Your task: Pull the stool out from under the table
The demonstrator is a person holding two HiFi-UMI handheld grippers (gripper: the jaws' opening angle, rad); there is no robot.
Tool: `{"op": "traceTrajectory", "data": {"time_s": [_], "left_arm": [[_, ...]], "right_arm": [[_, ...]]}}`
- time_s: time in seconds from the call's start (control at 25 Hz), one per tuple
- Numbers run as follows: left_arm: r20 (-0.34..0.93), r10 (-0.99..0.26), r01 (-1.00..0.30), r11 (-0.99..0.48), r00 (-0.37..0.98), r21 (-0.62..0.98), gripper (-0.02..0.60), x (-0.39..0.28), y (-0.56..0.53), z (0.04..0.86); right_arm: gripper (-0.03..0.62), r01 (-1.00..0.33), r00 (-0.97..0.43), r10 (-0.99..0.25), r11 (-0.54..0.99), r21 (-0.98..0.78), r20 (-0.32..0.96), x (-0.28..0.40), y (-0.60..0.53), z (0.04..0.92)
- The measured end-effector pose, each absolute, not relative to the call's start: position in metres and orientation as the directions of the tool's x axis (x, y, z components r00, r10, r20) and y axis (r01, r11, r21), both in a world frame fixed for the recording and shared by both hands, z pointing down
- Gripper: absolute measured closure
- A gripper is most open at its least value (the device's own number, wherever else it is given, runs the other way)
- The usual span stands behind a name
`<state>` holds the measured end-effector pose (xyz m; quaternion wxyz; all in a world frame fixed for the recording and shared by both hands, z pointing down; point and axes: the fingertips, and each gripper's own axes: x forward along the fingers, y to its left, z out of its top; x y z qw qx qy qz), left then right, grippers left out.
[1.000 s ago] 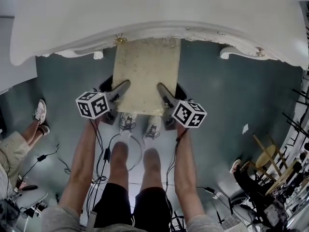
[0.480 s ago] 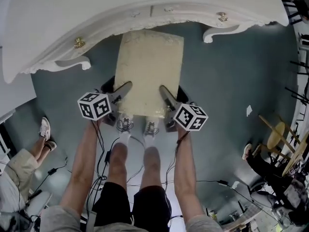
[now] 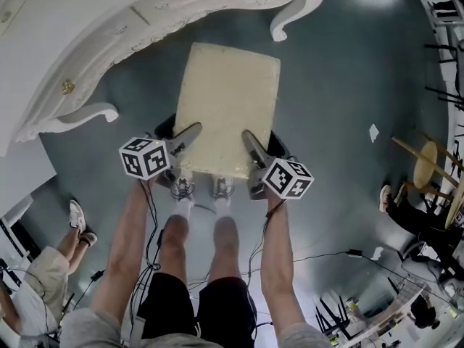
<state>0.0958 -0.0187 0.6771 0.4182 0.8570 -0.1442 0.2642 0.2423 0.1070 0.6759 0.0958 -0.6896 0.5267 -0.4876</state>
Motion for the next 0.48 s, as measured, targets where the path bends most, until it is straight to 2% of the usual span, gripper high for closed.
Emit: {"op": "traceTrajectory", "data": {"time_s": [0.48], "left_arm": [[0.576, 0.127, -0.351, -0.681, 0.807, 0.642, 0.216, 0.198, 0.063, 0.689]], "right_arm": [[0.203, -0.547, 0.126, -0.808, -0.541, -0.639, 0.576, 0.319, 0.214, 0.687]]}}
